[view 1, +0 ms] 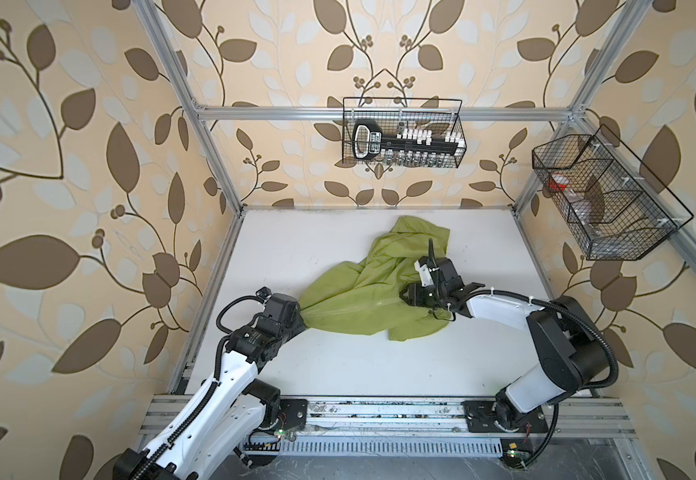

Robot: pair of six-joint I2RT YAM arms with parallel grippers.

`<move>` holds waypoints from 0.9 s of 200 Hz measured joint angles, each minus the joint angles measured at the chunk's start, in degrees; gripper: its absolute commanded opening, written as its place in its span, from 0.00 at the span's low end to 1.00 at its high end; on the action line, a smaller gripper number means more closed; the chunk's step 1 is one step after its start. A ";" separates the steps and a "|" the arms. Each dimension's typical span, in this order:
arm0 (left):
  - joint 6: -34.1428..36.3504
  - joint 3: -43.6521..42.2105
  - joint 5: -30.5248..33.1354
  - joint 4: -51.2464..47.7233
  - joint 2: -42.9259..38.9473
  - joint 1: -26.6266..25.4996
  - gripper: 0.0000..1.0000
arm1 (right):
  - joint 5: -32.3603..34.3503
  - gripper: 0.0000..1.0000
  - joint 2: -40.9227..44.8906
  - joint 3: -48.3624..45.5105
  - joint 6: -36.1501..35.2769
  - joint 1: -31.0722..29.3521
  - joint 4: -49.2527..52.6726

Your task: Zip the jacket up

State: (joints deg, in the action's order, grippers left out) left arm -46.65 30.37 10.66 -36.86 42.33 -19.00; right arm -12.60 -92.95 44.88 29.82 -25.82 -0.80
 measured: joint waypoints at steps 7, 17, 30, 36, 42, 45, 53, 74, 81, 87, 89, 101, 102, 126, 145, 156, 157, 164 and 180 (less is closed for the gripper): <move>-0.13 -0.15 -0.02 0.02 -0.26 0.00 0.00 | -0.11 0.57 -0.55 -0.28 0.37 -0.13 -0.70; -0.26 -0.39 -0.11 0.02 -0.63 0.00 0.00 | -0.11 0.58 -1.07 -0.48 0.87 -0.28 -1.36; -0.44 -0.76 -0.17 0.00 -0.98 0.00 0.00 | -0.11 0.57 -1.75 -0.55 1.33 -0.66 -2.29; -0.50 -0.92 -0.20 0.00 -1.03 0.00 0.00 | -0.13 0.57 -2.08 -0.55 1.62 -0.83 -2.78; -0.59 -1.05 -0.22 0.04 -1.05 0.00 0.00 | -0.13 0.56 -2.36 -0.55 1.81 -0.98 -3.19; -0.63 -1.16 -0.24 0.04 -1.07 0.00 0.00 | -0.15 0.56 -2.51 -0.57 1.95 -1.07 -3.48; -0.87 -1.51 -0.24 0.09 -1.11 0.00 0.00 | -0.37 0.55 -2.80 -0.66 2.23 -1.14 -4.15; -1.55 -2.40 -0.63 0.22 -1.18 0.00 0.00 | -1.38 0.55 -2.73 -1.90 3.02 -1.16 -6.29; -1.66 -2.62 -0.90 0.24 -1.22 0.00 0.00 | -1.79 0.56 -2.54 -2.38 3.21 -1.16 -6.86; -1.75 -2.71 -1.18 0.20 -1.22 0.00 0.00 | -2.12 0.57 -2.16 -2.82 3.50 -1.16 -7.21; -1.75 -2.71 -1.22 0.22 -1.22 0.00 0.00 | -2.19 0.58 -1.99 -2.99 3.63 -1.18 -7.32; -1.79 -2.71 -1.33 0.28 -1.22 0.00 0.00 | -2.69 0.61 -0.22 -3.89 4.04 -1.18 -7.39; -1.81 -2.71 -1.33 0.28 -1.22 0.00 0.00 | -2.67 0.61 -0.09 -3.93 4.13 -1.18 -7.37; -1.86 -2.71 -1.55 0.28 -1.25 0.00 0.00 | -2.82 0.66 6.16 -5.25 4.63 -1.53 -6.43; -2.01 -2.73 -1.64 0.31 -1.36 0.00 0.00 | -2.12 0.66 11.30 -5.55 4.61 -2.49 -5.62; -2.05 -2.86 -1.68 0.42 -1.51 0.00 0.00 | -1.66 0.63 13.86 -5.81 4.50 -2.99 -5.11; -2.05 -2.89 -1.68 0.44 -1.53 0.00 0.00 | -1.62 0.63 13.99 -5.84 4.50 -3.04 -5.07; -2.05 -3.06 -1.68 0.55 -1.60 0.00 0.00 | -1.36 0.60 15.41 -6.12 4.52 -3.37 -4.85; -2.14 -3.48 -1.70 0.61 -1.79 0.00 0.00 | -1.27 0.55 17.42 -7.13 4.55 -4.02 -4.72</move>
State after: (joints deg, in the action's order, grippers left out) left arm -48.80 26.89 8.95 -36.25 40.53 -19.00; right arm -13.87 -75.53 37.76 34.37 -29.85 -5.52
